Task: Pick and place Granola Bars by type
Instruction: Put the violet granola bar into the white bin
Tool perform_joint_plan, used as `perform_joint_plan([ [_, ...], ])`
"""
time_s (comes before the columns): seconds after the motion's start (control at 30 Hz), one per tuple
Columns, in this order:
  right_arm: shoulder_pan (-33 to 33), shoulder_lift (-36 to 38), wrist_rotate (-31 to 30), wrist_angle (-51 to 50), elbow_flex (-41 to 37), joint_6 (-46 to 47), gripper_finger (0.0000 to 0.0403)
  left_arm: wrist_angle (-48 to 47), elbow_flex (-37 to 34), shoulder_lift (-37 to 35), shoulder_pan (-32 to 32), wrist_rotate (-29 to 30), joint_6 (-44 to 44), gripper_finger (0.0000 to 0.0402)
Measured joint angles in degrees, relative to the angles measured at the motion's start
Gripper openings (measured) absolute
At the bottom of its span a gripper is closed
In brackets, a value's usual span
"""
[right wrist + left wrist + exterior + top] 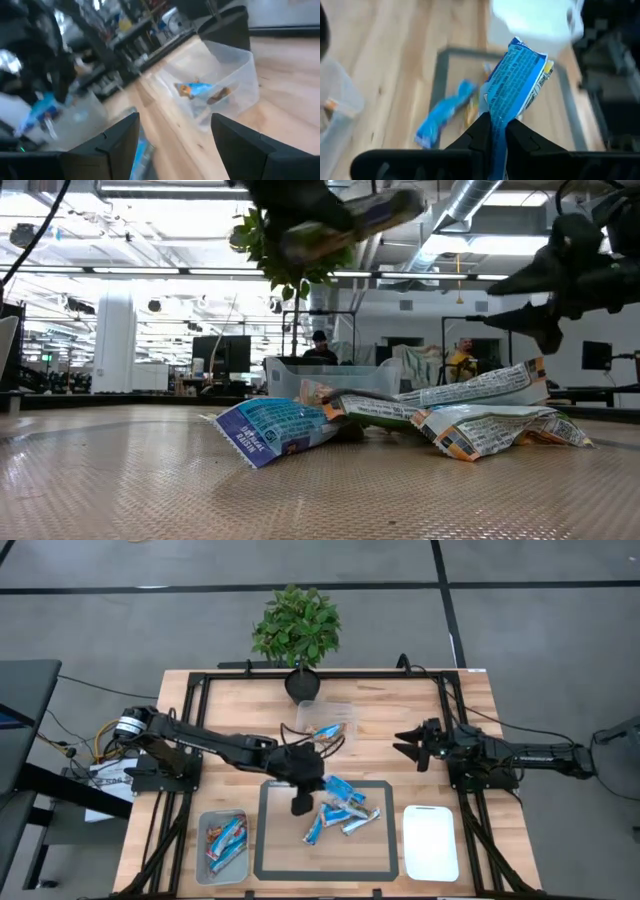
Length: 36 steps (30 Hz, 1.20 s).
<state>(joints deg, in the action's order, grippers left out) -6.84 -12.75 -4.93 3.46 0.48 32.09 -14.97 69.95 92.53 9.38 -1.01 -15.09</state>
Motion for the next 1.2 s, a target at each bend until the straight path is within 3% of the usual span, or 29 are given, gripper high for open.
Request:
perform_joint_plan([
  [0.2, 0.46, 0.01, 0.78, 6.38, 0.01, 13.71, 0.024, 12.52, 0.0, 0.46, -2.66, 3.37, -4.19, 0.0029],
  [0.3, 2.6, -0.2, 3.76, 14.63, 0.02, 13.62, 0.024, 16.01, 0.02, 0.46, -4.17, 6.06, -3.74, 0.0029],
  [0.47, 8.0, -4.7, 2.12, 26.38, 0.04, 8.25, 0.024, 17.21, 0.02, 0.46, -6.94, 9.14, -1.77, 0.0029],
  [0.67, 11.36, -13.98, -4.1, 25.49, 3.75, 6.84, 0.024, 16.53, 0.02, 0.46, -8.1, 10.92, 7.9, 0.0029],
  [0.8, 11.69, -22.08, -4.11, 25.45, 7.98, 6.92, 0.024, 12.87, 0.02, 0.46, -7.88, 11.77, 13.3, 0.0029],
  [0.93, 11.2, -29.56, -3.49, 25.51, 12.76, 6.91, 0.024, 9.78, 0.02, 0.48, -6.94, 16.56, 17.25, 0.0029],
  [1.07, 11.24, -36.18, -2.43, 25.68, 17.2, 6.91, 0.024, 9.53, 0.02, 0.48, -5.8, 22.01, 20.76, 0.0029],
  [1.2, 10.79, -41.5, -1.89, 25.58, 20.46, 6.91, 0.024, 10.95, 0.02, 0.48, -5.25, 22.98, 23.49, 0.0029],
])
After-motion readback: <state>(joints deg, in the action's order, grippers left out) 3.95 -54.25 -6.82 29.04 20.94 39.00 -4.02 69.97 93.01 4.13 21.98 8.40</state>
